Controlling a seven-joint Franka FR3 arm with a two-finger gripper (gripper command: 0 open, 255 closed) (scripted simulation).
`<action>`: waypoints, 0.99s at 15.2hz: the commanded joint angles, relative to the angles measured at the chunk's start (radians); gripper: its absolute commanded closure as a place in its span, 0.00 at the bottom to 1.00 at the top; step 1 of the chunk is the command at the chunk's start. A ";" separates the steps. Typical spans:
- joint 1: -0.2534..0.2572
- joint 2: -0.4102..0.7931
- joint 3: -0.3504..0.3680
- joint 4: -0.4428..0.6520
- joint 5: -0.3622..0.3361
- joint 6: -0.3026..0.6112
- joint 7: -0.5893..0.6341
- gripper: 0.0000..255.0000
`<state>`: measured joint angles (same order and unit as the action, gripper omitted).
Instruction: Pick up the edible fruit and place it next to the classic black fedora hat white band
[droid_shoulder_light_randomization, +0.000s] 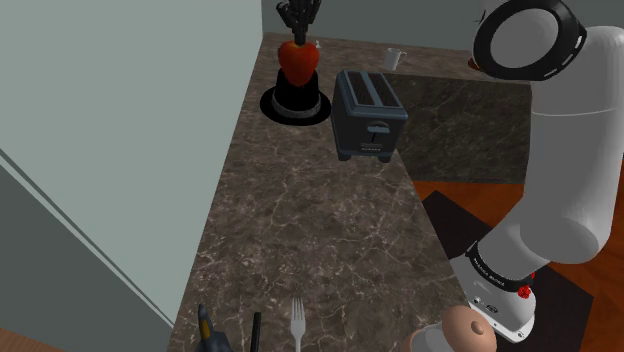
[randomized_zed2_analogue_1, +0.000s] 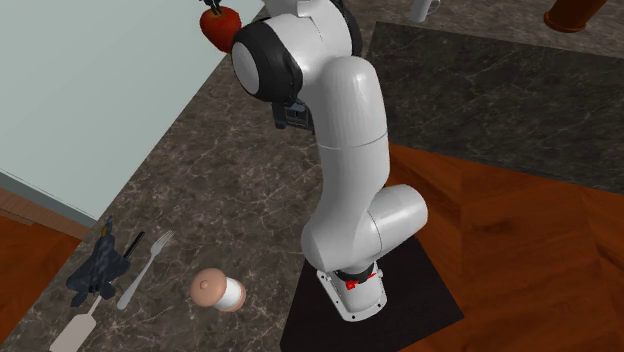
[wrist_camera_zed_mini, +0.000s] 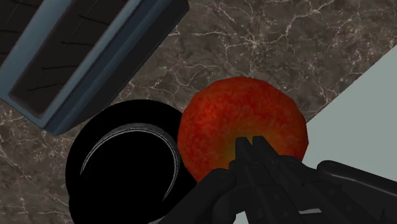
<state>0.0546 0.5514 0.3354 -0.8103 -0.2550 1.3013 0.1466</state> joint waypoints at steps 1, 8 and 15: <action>0.024 0.071 -0.009 0.104 -0.017 -0.034 -0.004 1.00; -0.036 -0.038 0.005 -0.181 0.015 0.138 0.017 1.00; -0.064 -0.082 0.008 -0.349 0.029 0.261 0.028 1.00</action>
<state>-0.0042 0.4791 0.3426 -1.1298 -0.2290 1.5420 0.1730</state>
